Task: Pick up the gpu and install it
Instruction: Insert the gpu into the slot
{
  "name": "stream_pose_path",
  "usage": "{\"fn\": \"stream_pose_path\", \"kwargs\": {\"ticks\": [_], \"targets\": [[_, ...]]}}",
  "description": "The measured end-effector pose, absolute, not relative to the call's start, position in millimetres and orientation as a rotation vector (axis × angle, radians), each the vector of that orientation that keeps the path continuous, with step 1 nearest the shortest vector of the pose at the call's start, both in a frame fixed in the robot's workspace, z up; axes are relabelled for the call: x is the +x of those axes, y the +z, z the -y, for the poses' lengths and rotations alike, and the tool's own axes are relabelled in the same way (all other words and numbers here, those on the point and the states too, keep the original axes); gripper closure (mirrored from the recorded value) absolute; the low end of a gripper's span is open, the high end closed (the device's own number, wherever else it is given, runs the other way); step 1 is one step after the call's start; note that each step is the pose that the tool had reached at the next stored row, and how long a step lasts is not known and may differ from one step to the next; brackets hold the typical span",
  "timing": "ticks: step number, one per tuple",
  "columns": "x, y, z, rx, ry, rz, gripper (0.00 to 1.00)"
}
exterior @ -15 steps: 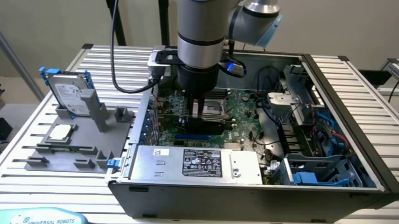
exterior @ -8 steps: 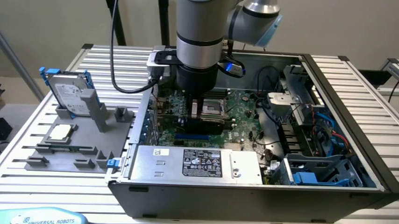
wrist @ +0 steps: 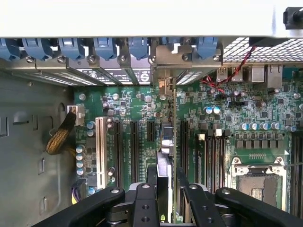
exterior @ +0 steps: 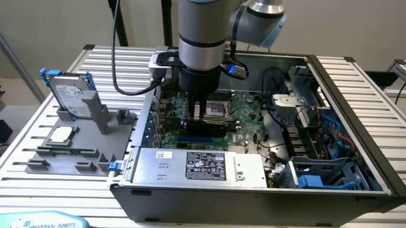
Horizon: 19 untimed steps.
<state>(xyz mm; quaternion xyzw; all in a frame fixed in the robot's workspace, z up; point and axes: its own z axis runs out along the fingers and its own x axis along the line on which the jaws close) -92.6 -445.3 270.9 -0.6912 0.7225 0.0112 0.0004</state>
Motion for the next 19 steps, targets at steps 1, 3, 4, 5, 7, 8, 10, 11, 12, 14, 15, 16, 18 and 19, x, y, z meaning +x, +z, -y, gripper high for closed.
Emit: {"fn": "stream_pose_path", "kwargs": {"ticks": [1,3,4,5,7,8,10,11,12,14,15,16,18,19], "targets": [[-92.8,270.7,445.2,-2.169,0.035,-2.271,0.73],[-93.1,270.2,445.2,-2.168,0.035,-2.272,0.73],[-93.2,269.9,445.1,-2.168,0.035,-2.272,0.73],[-93.3,269.6,445.1,-2.168,0.035,-2.272,0.73],[-93.4,268.7,445.0,-2.168,0.035,-2.272,0.73],[-93.5,268.3,445.0,-2.168,0.035,-2.272,0.73],[-93.5,267.1,445.0,-2.168,0.035,-2.272,0.73],[-93.5,266.4,445.0,-2.168,0.035,-2.272,0.73],[-93.5,265.7,445.0,-2.168,0.035,-2.272,0.73],[-93.5,264.3,445.0,-2.168,0.035,-2.272,0.73],[-93.5,263.7,444.9,-2.168,0.035,-2.272,0.73],[-93.5,263.3,444.8,-2.168,0.035,-2.272,0.73],[-93.5,262.5,444.5,-2.168,0.035,-2.272,0.73],[-93.6,262.1,444.2,-2.168,0.035,-2.272,0.73]]}}
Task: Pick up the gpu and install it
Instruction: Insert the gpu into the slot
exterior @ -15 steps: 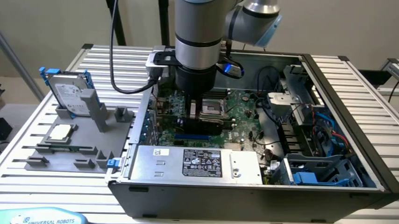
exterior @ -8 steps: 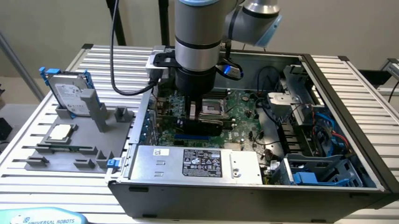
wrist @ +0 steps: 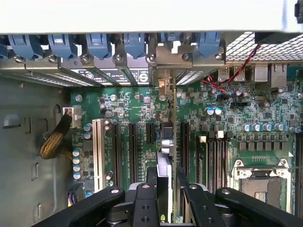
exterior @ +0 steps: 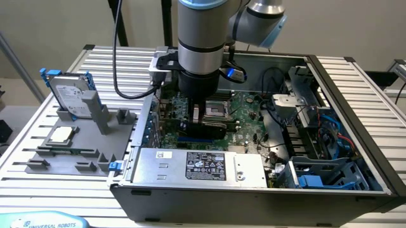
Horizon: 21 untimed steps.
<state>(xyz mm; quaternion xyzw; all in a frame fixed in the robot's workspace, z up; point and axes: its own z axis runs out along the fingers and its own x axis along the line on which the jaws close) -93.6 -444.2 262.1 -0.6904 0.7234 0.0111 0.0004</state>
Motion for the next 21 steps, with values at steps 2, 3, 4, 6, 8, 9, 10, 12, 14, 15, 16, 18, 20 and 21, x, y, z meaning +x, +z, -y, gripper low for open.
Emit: {"fn": "stream_pose_path", "kwargs": {"ticks": [2,3,4,6,8,9,10,12,14,15,16,18,20,21], "targets": [[-93.5,261.6,443.3,-2.169,0.035,-2.271,0.73],[-93.5,261.3,442.8,-2.170,0.035,-2.271,0.73],[-93.5,261.1,442.5,-2.171,0.035,-2.270,0.73],[-93.5,260.8,442.4,-2.173,0.035,-2.267,0.73],[-93.6,260.5,442.3,-2.177,0.035,-2.265,0.73],[-93.8,260.3,442.3,-2.178,0.034,-2.264,0.73],[-94.0,260.1,442.3,-2.180,0.033,-2.262,0.73],[-94.3,259.7,442.3,-2.185,0.031,-2.259,0.73],[-94.7,259.2,442.3,-2.190,0.029,-2.256,0.73],[-94.9,258.8,442.3,-2.192,0.028,-2.255,0.73],[-95.0,258.4,442.3,-2.194,0.028,-2.254,0.73],[-95.1,257.8,442.3,-2.197,0.027,-2.251,0.73],[-95.1,257.4,442.2,-2.200,0.027,-2.249,0.73],[-95.1,257.2,442.2,-2.201,0.027,-2.248,0.73]]}}
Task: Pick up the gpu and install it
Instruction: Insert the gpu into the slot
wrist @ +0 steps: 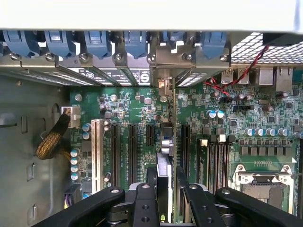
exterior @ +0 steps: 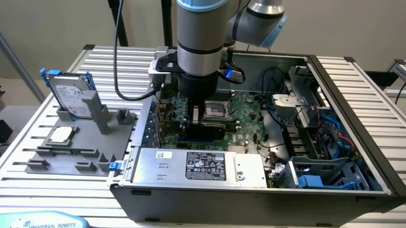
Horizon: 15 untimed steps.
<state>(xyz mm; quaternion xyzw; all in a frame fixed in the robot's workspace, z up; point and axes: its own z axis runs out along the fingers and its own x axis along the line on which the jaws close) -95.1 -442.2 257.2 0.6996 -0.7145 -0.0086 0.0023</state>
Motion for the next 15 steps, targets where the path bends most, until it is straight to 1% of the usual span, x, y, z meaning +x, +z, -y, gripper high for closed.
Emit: {"fn": "stream_pose_path", "kwargs": {"ticks": [15], "targets": [[-95.1,256.7,439.7,2.197,-0.027,2.239,0.73]]}}
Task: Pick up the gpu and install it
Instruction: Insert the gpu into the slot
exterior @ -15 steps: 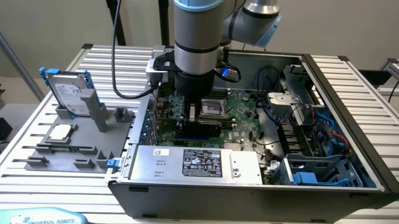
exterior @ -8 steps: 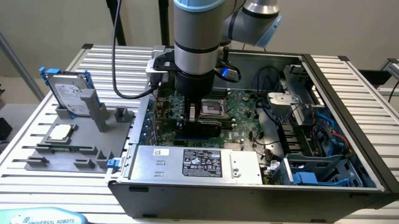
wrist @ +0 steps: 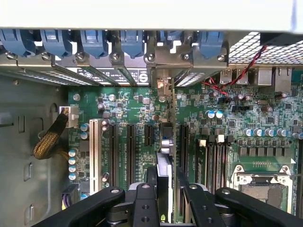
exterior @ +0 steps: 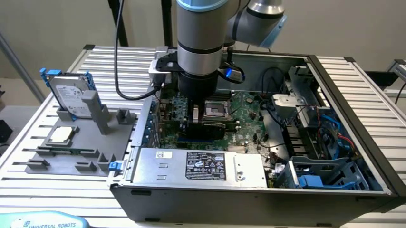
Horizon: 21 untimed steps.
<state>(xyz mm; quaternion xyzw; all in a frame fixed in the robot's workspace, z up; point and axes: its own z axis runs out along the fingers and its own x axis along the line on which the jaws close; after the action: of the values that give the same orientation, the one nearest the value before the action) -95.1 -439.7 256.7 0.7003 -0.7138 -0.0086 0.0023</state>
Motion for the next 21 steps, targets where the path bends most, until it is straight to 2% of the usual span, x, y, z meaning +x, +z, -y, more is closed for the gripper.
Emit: {"fn": "stream_pose_path", "kwargs": {"ticks": [21], "targets": [[-96.2,256.5,439.5,2.197,-0.027,2.239,0.73]]}}
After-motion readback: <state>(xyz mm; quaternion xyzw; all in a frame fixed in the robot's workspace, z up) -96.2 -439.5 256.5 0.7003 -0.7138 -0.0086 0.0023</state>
